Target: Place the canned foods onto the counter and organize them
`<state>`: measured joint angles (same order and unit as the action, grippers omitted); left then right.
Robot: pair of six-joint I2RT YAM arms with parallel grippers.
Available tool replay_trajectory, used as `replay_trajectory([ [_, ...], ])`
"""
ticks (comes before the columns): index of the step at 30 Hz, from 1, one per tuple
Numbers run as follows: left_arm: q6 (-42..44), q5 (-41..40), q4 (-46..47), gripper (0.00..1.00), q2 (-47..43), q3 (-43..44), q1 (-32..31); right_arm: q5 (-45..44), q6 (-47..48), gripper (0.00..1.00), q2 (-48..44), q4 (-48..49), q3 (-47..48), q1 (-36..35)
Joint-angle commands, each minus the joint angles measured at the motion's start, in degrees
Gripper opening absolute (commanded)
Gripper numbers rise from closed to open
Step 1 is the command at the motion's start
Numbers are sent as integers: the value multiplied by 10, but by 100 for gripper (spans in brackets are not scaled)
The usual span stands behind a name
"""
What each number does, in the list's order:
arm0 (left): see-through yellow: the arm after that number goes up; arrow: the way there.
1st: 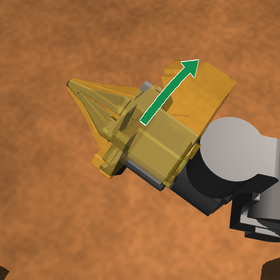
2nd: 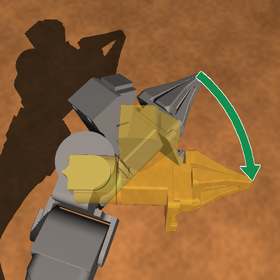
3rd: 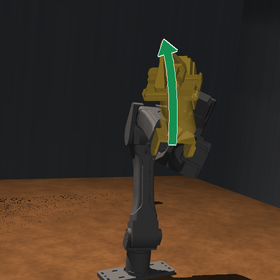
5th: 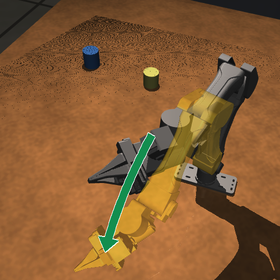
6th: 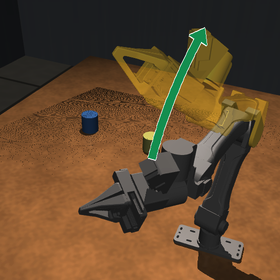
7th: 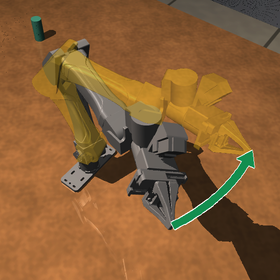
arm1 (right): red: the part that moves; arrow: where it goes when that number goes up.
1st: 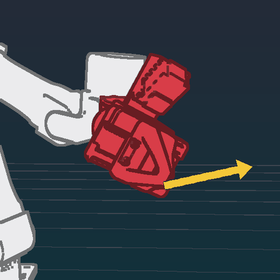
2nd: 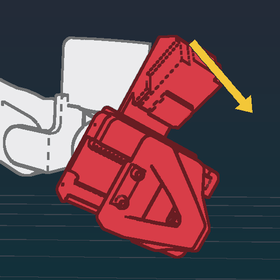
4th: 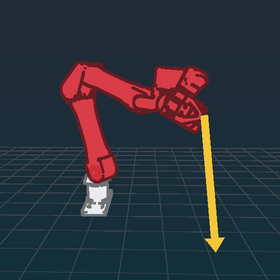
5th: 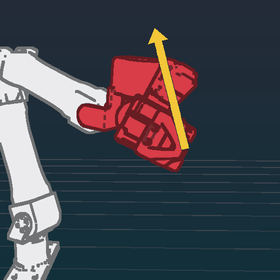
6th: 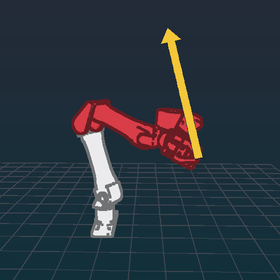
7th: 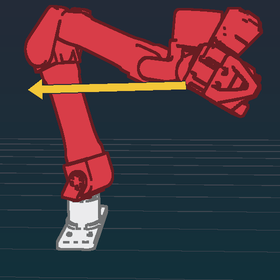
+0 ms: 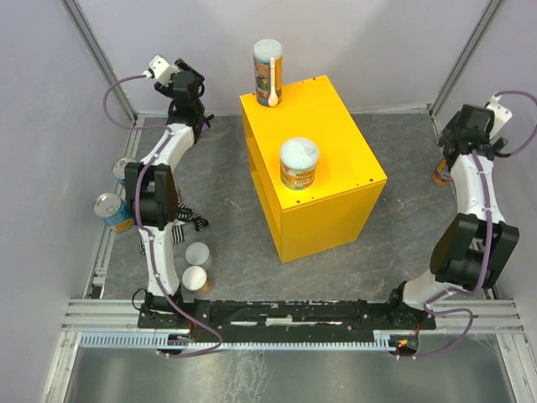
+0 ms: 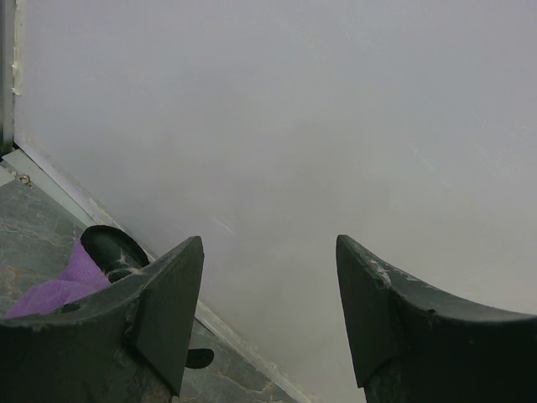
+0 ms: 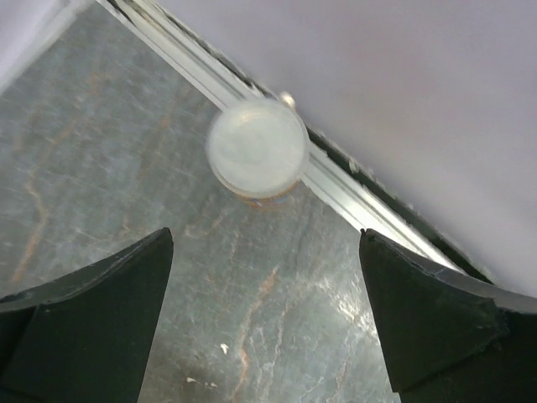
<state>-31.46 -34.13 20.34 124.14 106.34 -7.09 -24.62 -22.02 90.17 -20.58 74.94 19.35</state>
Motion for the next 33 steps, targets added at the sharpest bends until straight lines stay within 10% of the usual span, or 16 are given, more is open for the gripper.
replay_trajectory([
  [1, 6, 0, 36, 71, -19, 14, 4, -9, 35, 100, -35, -55, 92, -9],
  [14, 8, 9, 27, 72, -7, 35, 7, -7, -160, 94, -44, 14, 111, -7],
  [25, 6, 30, 9, 72, 24, 79, 10, -200, -370, 87, 123, -311, 320, -51],
  [33, -4, 38, -13, 72, 59, 126, 11, -307, -532, 89, 353, -643, 668, -96],
])
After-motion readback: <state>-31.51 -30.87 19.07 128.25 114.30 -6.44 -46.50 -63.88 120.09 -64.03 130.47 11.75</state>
